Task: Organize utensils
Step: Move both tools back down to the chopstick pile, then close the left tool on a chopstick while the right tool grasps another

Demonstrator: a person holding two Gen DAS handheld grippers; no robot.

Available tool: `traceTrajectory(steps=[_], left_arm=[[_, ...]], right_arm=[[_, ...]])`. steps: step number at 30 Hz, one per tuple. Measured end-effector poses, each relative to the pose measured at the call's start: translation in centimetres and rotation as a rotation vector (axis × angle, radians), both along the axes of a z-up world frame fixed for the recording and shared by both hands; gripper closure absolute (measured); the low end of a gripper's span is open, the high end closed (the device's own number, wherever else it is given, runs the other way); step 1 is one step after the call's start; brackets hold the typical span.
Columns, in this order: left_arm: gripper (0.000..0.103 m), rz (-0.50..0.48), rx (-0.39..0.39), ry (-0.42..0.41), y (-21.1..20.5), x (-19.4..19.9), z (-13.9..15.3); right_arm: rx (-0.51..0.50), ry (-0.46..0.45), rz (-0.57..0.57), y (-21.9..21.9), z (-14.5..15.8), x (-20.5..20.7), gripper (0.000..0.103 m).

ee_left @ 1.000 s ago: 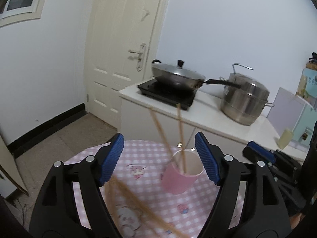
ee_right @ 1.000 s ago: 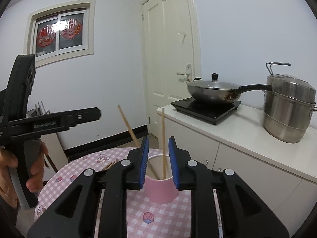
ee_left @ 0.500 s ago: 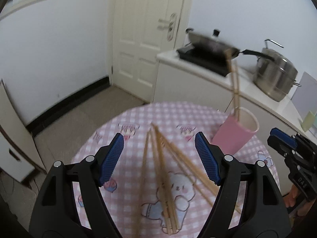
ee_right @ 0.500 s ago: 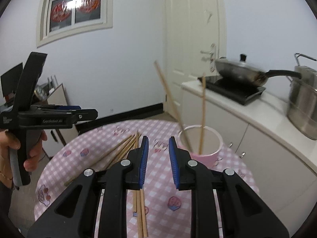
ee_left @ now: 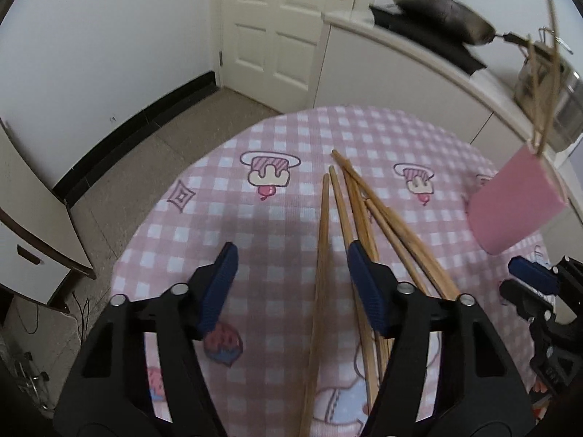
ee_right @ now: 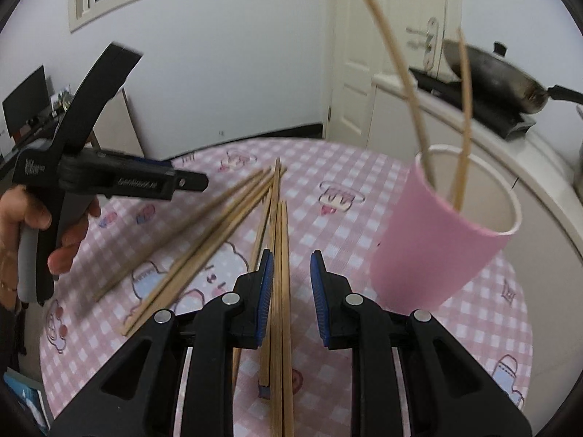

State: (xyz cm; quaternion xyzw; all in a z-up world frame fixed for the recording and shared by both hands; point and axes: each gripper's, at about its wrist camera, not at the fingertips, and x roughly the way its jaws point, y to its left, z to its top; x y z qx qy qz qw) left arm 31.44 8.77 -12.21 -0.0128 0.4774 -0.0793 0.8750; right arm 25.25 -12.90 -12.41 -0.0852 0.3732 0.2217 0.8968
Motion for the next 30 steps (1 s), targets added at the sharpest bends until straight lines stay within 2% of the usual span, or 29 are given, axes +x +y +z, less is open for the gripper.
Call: traceTrajectory(steps=[3,7,11,13,16,19,26,30], left_arm=[[0.044,-0.023,0.034,0.016,-0.8,1.1,-0.7],[0.055,-0.052,0.064,0.039,-1.8,2.1,-1.4],[0.058,-0.06,0.105,0.055,-2.6,3.0,-2.1],[0.059,-0.058,0.105,0.052,-2.4,3.4,-2.1],[0.067,-0.06,0.108,0.055,-2.6,4.1,-1.9],[0.068,-0.064,0.117,0.053,-2.7,4.8,-2.0],[0.078,-0.076,0.128,0.034,-3.0,4.6,-2.1],[0.08,-0.06,0.128,0.035,-2.2,4.1,-2.1]], right_arm=[[-0.02,0.034,0.004,0.3,-0.8,0.8,0.083],[-0.022,0.07,0.009,0.5,-1.5,1.8,0.083],[-0.032,0.085,0.02,1.0,-2.0,2.4,0.083],[-0.037,0.086,0.023,1.2,-2.1,2.9,0.084],[-0.056,0.093,0.024,1.7,-2.4,3.9,0.083],[-0.074,0.1,0.025,2.2,-2.7,5.0,0.084],[-0.107,0.113,0.036,3.1,-3.4,5.9,0.084],[-0.126,0.111,0.042,3.6,-3.5,6.5,0.084]])
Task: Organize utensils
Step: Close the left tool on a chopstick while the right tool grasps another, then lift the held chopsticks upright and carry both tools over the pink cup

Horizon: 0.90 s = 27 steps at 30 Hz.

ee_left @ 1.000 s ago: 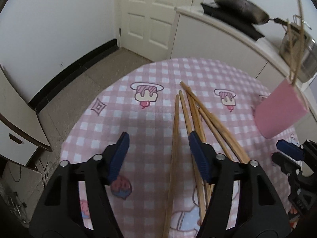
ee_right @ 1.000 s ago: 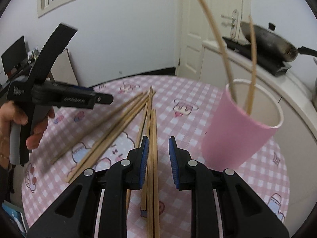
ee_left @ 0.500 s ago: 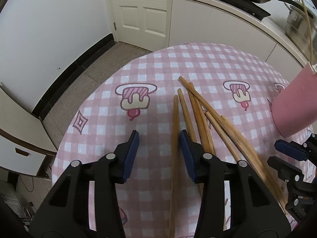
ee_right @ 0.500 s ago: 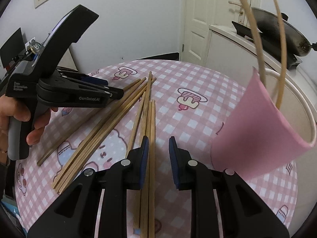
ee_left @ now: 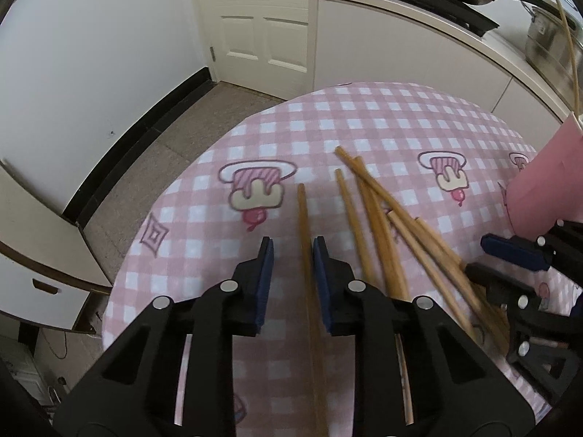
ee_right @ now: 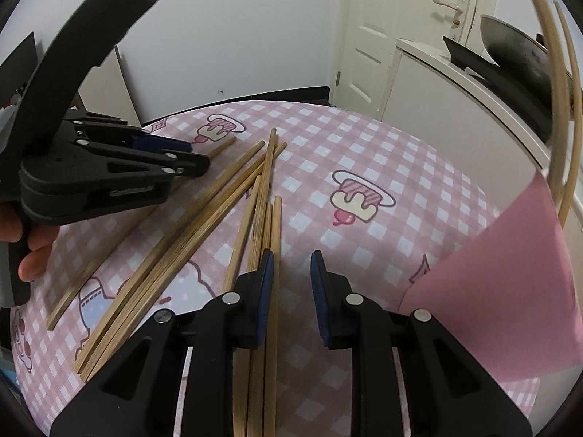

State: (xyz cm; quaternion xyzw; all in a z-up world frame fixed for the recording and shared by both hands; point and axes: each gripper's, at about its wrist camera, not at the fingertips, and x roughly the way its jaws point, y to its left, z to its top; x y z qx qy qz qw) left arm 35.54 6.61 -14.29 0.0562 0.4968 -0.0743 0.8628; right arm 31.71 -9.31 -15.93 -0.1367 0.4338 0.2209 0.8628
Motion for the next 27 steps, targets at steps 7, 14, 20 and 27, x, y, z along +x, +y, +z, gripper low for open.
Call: traceTrajectory(steps=[7,14,20,27], left_arm=[[0.08,0.003,-0.004,0.006,0.6,-0.2,0.0],[0.08,0.022,-0.007,0.033,0.2,1.2,0.1],[0.096,0.023,-0.01,0.029,0.2,1.1,0.2],[0.097,0.038,-0.073,-0.01,0.9,-1.0,1.9]], right_arm=[[-0.015,0.043,0.002,0.7,-0.1,1.2,0.084],[-0.05,0.086,0.014,2.2,-0.2,2.1,0.089],[-0.053,0.091,0.004,2.4,-0.2,2.6,0.099],[-0.004,-0.007,0.02,1.2,2.7,-0.3,0.099]])
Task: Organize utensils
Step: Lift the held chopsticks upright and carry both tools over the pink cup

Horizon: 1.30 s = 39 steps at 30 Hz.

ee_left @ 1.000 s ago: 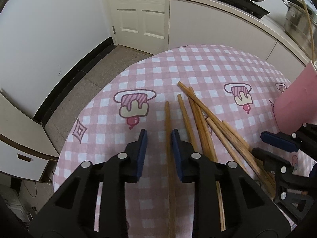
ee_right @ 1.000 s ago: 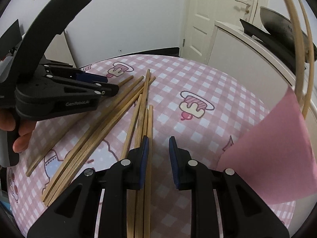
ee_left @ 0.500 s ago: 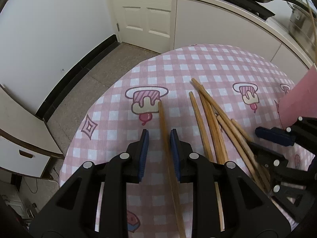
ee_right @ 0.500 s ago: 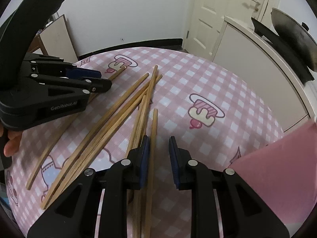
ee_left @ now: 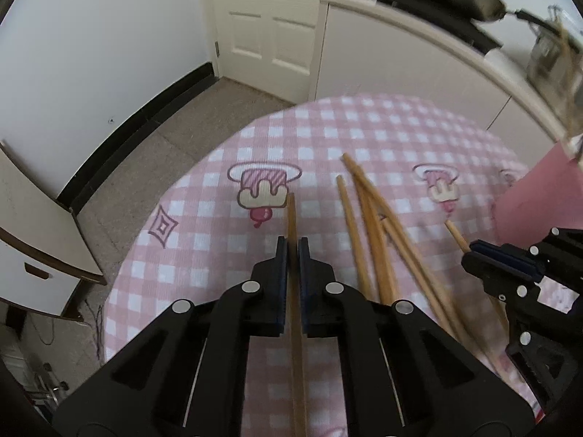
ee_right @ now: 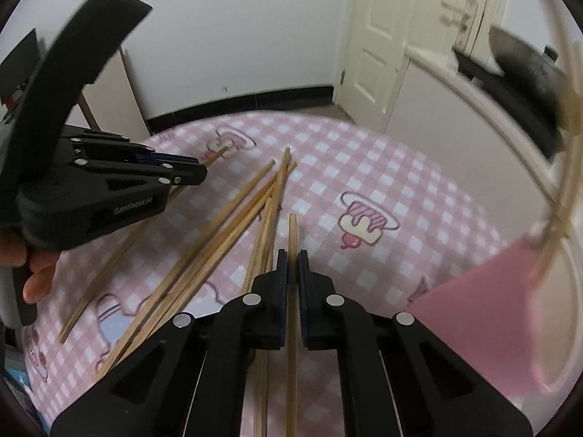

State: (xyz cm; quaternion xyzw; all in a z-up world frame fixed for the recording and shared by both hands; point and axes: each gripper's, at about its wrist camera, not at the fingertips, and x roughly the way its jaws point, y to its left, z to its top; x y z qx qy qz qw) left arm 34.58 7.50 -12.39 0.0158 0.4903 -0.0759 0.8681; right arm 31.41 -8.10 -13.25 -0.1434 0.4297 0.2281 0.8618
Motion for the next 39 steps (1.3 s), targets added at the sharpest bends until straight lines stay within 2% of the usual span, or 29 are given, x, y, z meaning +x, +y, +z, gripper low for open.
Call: traceTrajectory(steps=[8,15,20,23,29,36,39], left_arm=[[0.097,-0.021,-0.074,-0.211,-0.2,-5.5,8.0],[0.097,-0.085,-0.121,-0.331,-1.5,-9.6,14.0],[0.098,-0.125,-0.156,-0.406,-3.0,-12.0,17.6],[0.098,-0.137,-0.163,-0.452,-3.8,-13.4,19.4],[0.098,-0.148,-0.231,-0.523,-6.0,-14.2,22.4],[0.098,-0.185,-0.301,-0.588,-9.5,-13.7,24.9],[0.098,-0.202,-0.364,-0.598,-10.7,-12.9,25.8]], right_arm=[[0.092,-0.158,0.032,-1.7,5.8,-4.6,0.099],[0.175,-0.284,0.029,-3.9,11.0,-7.9,0.099],[0.233,-0.36,-0.012,-5.8,13.9,-9.5,0.099],[0.242,-0.391,-0.034,-6.9,14.9,-10.3,0.099],[0.287,-0.494,-0.11,-9.6,16.8,-10.8,0.099],[0.361,-0.673,-0.214,-12.6,18.7,-9.2,0.099],[0.435,-0.709,-0.227,-13.9,18.8,-7.8,0.099]])
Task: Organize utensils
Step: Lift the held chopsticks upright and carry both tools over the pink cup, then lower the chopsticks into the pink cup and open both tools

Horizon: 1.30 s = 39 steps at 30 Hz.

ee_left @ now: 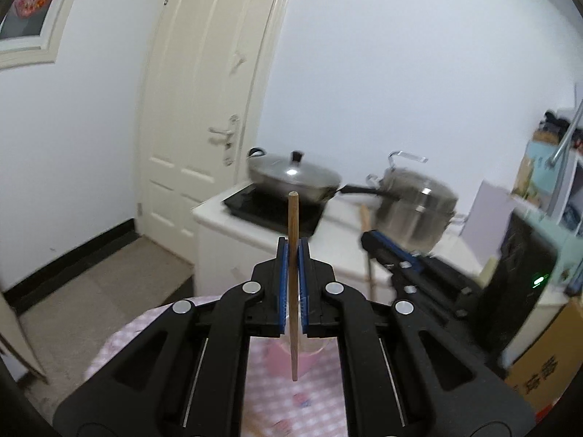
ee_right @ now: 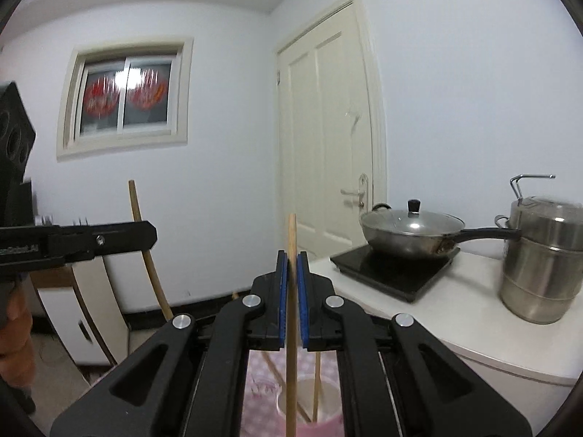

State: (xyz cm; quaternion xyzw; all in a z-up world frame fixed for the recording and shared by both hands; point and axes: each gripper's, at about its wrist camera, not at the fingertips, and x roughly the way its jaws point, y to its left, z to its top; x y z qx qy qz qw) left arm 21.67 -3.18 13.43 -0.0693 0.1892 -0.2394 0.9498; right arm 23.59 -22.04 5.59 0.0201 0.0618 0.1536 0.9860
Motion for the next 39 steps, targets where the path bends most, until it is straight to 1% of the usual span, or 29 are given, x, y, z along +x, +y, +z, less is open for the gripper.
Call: traceTrajectory(steps=[2,5,9,11,14,19,24,27,31,34,39], left_arm=[[0.098,0.008,-0.018,-0.034,-1.0,0.6,0.4],[0.098,0.005,-0.053,-0.043,-1.9,2.0,0.2],[0.098,0.014,-0.096,-0.041,-2.1,3.8,-0.9],[0.098,0.037,-0.097,-0.048,-2.3,4.5,-1.6],[0.098,0.041,-0.089,-0.021,-2.8,5.8,-3.5],[0.098,0.066,-0.023,0.015,-3.7,7.3,-6.5],[0.098,0.062,0.013,0.037,-4.1,7.9,-8.1],[0.098,0.048,0.035,0.048,-4.4,7.8,-9.0],[0.097,0.019,0.056,0.073,-5.1,7.3,-10.5],[0.097,0.03,0.083,0.046,-5.3,6.6,-10.8],[0.097,0.036,0.087,0.051,-5.2,5.9,-10.8]], right_arm=[[0.049,-0.029,-0.006,-1.0,0.0,1.2,0.099],[0.114,-0.077,0.014,-1.9,-0.2,2.6,0.099],[0.129,-0.142,0.036,-2.6,0.1,3.6,0.099],[0.127,-0.173,0.037,-2.8,-0.3,4.3,0.099],[0.153,-0.2,0.057,-3.3,-1.2,5.0,0.099],[0.173,-0.181,0.052,-3.9,-3.2,6.4,0.099],[0.197,-0.147,0.058,-4.2,-4.9,6.9,0.099],[0.167,-0.143,0.052,-3.9,-5.9,6.5,0.099],[0.151,-0.128,0.044,-4.0,-7.0,5.9,0.099],[0.132,-0.109,0.034,-4.1,-7.8,5.3,0.099],[0.129,-0.079,0.022,-4.6,-8.4,4.0,0.099]])
